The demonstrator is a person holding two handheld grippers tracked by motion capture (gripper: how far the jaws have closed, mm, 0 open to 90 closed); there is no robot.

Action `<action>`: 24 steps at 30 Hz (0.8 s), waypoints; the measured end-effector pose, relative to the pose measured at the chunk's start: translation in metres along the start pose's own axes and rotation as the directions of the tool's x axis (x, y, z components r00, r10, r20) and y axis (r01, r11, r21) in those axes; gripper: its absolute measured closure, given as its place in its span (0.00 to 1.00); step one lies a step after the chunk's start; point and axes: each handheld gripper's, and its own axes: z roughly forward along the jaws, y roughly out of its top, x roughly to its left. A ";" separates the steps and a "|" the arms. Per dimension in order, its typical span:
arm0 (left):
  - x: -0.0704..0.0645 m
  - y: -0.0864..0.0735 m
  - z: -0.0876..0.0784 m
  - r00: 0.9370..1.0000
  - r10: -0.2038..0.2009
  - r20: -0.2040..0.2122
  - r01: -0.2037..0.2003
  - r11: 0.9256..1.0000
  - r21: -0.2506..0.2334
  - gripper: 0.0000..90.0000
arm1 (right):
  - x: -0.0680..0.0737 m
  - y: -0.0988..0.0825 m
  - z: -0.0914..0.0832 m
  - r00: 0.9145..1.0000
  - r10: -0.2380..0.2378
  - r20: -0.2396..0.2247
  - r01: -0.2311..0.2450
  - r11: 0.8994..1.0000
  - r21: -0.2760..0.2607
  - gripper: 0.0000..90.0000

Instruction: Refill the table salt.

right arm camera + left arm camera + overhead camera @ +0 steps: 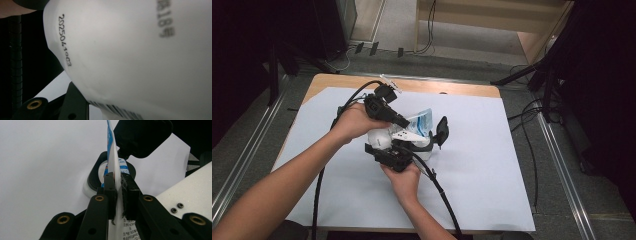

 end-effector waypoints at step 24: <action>-0.002 0.004 0.000 1.000 0.003 -0.004 -0.003 1.000 0.012 0.94 | 0.002 0.003 -0.001 1.000 0.001 -0.003 -0.001 1.000 -0.005 0.71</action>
